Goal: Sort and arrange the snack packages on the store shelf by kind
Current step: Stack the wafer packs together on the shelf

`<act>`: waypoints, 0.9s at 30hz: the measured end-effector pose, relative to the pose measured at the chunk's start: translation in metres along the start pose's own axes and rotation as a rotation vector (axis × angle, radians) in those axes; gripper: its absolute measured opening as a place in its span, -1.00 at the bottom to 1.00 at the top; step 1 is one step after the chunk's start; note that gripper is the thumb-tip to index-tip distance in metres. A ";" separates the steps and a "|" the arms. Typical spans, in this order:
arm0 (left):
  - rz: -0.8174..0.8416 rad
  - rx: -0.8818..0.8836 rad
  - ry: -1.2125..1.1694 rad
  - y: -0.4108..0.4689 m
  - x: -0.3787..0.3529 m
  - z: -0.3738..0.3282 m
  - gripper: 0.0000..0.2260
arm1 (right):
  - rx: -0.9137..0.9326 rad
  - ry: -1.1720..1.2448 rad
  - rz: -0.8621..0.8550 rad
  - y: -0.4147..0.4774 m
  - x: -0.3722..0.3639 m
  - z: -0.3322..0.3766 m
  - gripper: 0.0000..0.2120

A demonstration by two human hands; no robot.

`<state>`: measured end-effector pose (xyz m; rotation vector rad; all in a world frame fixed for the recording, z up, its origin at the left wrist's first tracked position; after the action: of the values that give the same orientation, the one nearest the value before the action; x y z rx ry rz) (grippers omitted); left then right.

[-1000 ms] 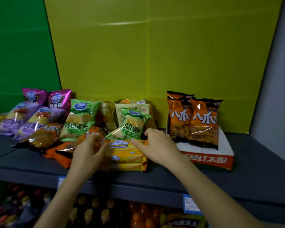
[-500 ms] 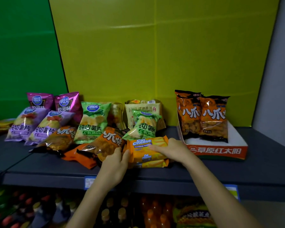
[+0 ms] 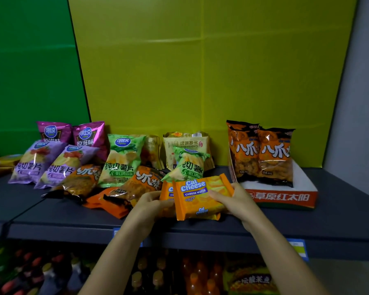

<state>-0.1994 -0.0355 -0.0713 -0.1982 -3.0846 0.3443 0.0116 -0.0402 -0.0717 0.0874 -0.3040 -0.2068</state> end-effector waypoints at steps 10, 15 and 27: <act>-0.173 -0.141 -0.081 -0.018 0.018 -0.018 -0.65 | 0.147 0.199 0.012 0.001 0.002 0.015 -0.61; -0.411 -0.261 -0.125 -0.048 0.074 -0.022 -0.64 | 0.246 0.236 0.061 0.009 -0.017 0.034 -0.46; -0.963 -0.321 -0.196 -0.187 0.267 0.022 -0.83 | 0.336 0.304 0.328 -0.007 -0.195 0.099 -0.25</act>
<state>-0.4882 -0.1866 -0.0470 1.3179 -2.9297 -0.1843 -0.2018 -0.0104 -0.0343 0.3945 -0.0447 0.1852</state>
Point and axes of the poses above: each hand's wrist, its own y-axis towards the middle knuckle, its own x-axis out of the back of the hand, z = x × y, the point moved 7 cm from there along y, towards the middle knuckle, and after that the axes turned 6 degrees about x, right-handed, at the moved point
